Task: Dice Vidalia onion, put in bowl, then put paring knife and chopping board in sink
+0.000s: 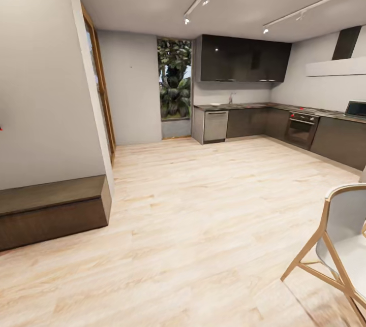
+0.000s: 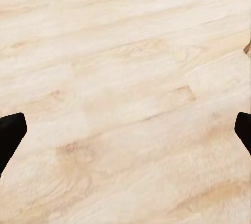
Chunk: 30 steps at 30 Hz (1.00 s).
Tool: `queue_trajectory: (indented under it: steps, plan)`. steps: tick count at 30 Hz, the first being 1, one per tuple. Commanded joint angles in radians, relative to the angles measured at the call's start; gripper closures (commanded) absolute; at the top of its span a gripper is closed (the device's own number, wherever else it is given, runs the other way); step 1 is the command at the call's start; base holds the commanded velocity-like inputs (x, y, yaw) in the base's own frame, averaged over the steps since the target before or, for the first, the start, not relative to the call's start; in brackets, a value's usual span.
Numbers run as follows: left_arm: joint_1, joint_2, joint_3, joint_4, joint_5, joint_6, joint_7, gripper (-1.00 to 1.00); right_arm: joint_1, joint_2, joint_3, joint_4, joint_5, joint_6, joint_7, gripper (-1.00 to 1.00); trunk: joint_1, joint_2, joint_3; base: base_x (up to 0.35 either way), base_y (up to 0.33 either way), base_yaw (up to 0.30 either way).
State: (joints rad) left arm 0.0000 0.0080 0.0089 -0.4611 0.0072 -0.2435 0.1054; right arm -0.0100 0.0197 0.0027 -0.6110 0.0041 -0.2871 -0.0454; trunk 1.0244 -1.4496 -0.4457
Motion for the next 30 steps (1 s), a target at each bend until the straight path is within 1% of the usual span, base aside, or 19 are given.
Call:
queue_trajectory:
  steps: [1,30]
  plan:
    - [0.0,0.0,0.0,-0.001,0.001,-0.002,0.002,-1.0,0.0,0.0,0.0,0.001,0.001,-0.003,-0.004,-1.0,0.001,0.0,-0.001,0.32,0.0,0.0]
    - [0.0,0.0,-0.001,-0.001,0.001,-0.002,0.002,-1.0,-0.001,0.0,0.002,0.002,0.001,-0.003,-0.004,-1.0,0.001,0.0,-0.001,0.32,0.0,0.0]
